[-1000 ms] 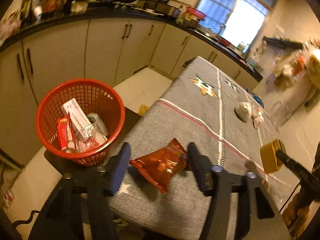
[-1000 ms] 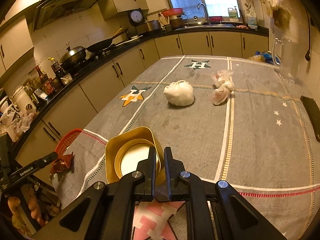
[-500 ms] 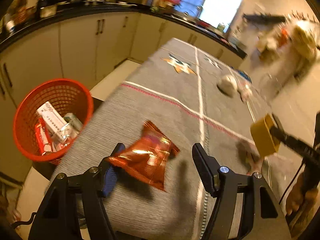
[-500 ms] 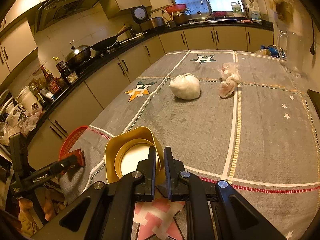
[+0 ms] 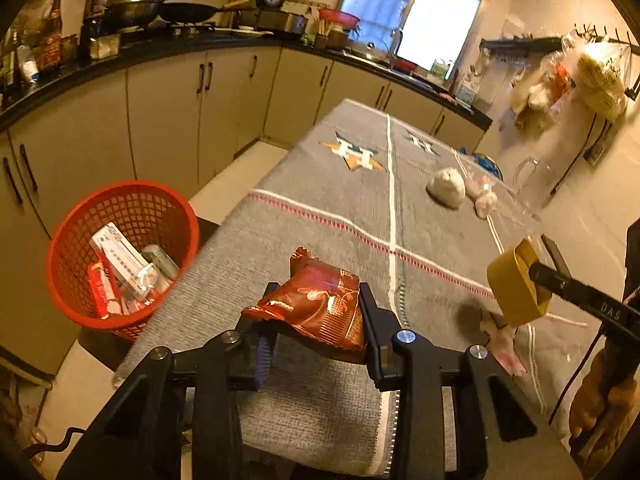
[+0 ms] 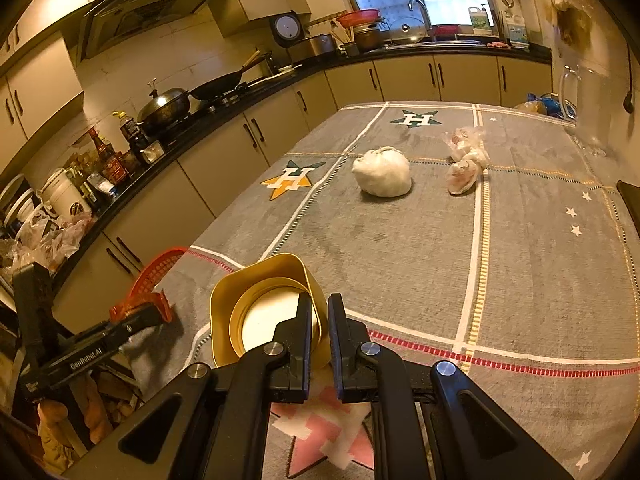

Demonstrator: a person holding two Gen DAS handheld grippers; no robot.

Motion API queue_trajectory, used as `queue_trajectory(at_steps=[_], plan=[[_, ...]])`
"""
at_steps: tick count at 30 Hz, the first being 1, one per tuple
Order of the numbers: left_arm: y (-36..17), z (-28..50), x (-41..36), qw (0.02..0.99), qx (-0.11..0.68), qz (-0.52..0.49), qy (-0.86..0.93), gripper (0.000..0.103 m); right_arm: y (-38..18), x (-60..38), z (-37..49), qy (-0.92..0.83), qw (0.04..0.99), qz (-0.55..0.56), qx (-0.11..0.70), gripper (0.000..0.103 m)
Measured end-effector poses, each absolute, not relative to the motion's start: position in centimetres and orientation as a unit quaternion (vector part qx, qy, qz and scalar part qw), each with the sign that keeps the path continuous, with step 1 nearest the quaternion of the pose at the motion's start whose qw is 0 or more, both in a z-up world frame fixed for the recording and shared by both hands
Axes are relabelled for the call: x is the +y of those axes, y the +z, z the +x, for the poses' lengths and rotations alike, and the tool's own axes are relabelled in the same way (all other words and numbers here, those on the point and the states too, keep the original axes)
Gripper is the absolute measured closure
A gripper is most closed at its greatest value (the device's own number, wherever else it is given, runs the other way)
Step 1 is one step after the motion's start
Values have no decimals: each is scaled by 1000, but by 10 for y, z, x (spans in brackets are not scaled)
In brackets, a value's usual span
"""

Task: Collect trash
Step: 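Carry the snack packet and yellow container toward the red wastebasket, then lower the snack packet into the wastebasket with the left tool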

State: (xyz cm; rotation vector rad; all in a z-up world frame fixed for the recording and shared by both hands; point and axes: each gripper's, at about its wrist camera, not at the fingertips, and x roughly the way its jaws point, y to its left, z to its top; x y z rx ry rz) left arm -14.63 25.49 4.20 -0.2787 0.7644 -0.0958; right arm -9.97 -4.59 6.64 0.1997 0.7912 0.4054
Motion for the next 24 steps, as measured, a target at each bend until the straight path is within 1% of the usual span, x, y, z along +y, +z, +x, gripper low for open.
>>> queue_trajectory(at_steps=[9,24], plan=[[54,-156,265,924,358,-136,-20,67,73,-36,-107,205,898,90,380,94],[54,-162,290,919,359,-162,13,67,76,-14,-108,218,893,76,386,94]])
